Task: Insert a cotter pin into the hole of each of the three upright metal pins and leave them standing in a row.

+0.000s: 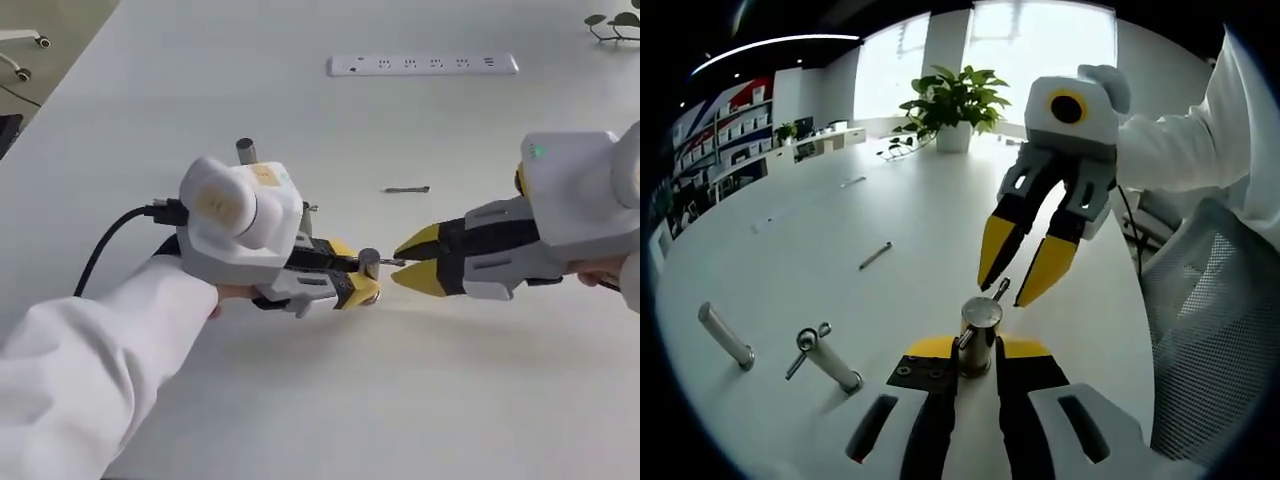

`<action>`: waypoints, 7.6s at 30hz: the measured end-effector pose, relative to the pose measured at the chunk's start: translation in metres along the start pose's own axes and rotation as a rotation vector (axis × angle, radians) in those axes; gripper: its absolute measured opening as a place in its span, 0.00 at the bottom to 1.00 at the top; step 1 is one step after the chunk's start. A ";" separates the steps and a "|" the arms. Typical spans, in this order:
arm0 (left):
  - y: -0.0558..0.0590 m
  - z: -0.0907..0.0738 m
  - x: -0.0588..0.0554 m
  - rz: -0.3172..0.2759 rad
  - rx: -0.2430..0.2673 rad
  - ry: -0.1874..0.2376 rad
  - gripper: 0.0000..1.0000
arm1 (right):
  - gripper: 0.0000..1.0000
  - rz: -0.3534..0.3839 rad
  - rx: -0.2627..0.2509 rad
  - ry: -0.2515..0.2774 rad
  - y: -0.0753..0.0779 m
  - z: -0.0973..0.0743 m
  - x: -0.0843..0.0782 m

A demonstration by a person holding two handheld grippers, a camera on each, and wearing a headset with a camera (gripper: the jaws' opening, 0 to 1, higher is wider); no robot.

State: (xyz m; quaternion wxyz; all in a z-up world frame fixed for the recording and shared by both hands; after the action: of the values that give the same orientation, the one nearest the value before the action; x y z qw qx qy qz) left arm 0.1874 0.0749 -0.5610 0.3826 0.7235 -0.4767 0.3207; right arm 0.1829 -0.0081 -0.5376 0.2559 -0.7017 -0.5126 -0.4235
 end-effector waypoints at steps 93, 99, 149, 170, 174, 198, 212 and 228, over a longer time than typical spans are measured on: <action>0.026 -0.100 -0.049 -0.268 0.161 0.099 0.95 | 0.07 -0.079 0.096 0.063 0.048 0.057 -0.008; 0.028 -0.099 -0.049 -0.275 0.174 0.092 0.95 | 0.08 -0.076 0.082 0.084 0.055 0.060 -0.006; 0.047 -0.114 -0.017 -0.181 0.154 0.210 0.97 | 0.98 0.415 -0.345 0.085 -0.003 -0.081 0.001; -0.095 -0.166 0.055 -0.147 0.467 0.572 0.87 | 0.98 0.405 -0.343 0.054 -0.020 -0.092 0.005; -0.124 -0.154 0.034 -0.122 0.565 0.411 0.66 | 0.98 0.424 -0.386 0.053 -0.013 -0.100 0.001; -0.175 -0.095 -0.003 -0.217 0.552 0.278 0.13 | 0.95 0.478 -0.410 0.000 -0.006 -0.100 -0.011; -0.160 -0.119 0.015 -0.243 0.547 0.361 0.12 | 0.95 0.450 -0.391 -0.025 -0.009 -0.095 -0.014; -0.061 -0.130 0.055 -0.015 0.495 0.234 0.12 | 0.95 0.454 -0.377 0.029 -0.014 -0.095 -0.006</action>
State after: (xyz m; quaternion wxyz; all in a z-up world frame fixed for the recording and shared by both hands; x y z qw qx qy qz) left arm 0.2502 0.1779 -0.4651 0.2489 0.7565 -0.3312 0.5061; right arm 0.1376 -0.0820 -0.4948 0.2165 -0.8276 -0.2511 -0.4530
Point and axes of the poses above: the centre of the closed fingertips' face, and the gripper's own axes: z roughly forward along the fingers, y roughly to its right, x roughly out of its top, the point moved 4 cm from there along -z, roughly backward along the fingers, and after that the axes turned 14 degrees about -x, right-handed, at the moved point
